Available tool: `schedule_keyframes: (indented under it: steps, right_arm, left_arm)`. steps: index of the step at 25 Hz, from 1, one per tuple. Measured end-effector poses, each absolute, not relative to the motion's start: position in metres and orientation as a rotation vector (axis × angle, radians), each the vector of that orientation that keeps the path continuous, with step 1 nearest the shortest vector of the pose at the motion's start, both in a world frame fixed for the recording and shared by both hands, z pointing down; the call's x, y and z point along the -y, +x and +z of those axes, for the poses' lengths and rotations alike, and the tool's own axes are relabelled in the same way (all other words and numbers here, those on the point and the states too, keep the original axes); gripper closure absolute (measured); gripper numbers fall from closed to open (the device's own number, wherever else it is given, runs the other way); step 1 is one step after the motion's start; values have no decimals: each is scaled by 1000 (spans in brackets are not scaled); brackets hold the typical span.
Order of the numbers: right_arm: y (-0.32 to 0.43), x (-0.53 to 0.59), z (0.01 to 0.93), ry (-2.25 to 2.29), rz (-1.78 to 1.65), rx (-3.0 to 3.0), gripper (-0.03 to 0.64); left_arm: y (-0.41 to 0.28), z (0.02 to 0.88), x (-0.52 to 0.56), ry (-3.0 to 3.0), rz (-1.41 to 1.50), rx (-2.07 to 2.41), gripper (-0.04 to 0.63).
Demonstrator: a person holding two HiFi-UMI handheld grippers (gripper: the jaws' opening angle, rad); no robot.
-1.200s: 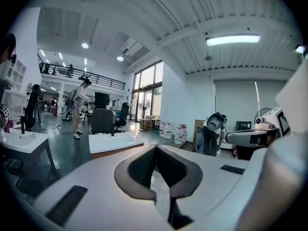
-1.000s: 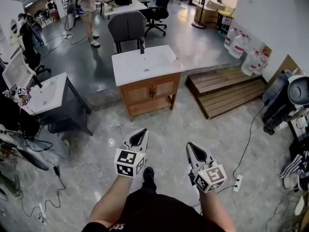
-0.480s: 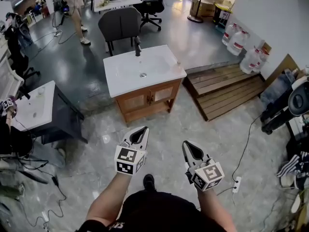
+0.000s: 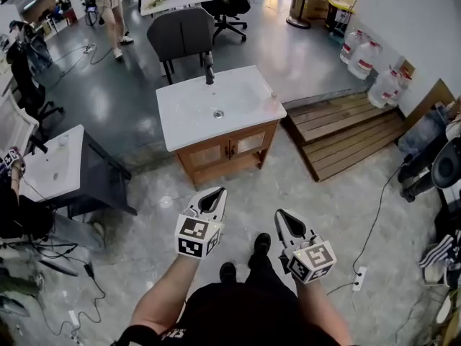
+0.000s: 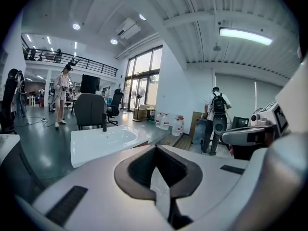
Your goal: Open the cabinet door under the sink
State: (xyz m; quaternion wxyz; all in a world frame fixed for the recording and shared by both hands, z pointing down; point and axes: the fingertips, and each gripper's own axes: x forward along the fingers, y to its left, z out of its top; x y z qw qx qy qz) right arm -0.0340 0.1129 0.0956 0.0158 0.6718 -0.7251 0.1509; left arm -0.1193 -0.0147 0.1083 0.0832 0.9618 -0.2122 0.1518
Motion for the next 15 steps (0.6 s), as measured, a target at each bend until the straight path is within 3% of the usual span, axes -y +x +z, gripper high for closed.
schedule_keyframes:
  steps: [15]
  right_arm:
    - [123,39,125,1826,547,2420,603]
  left_arm:
    - [25,153,131,2712,574,806,584]
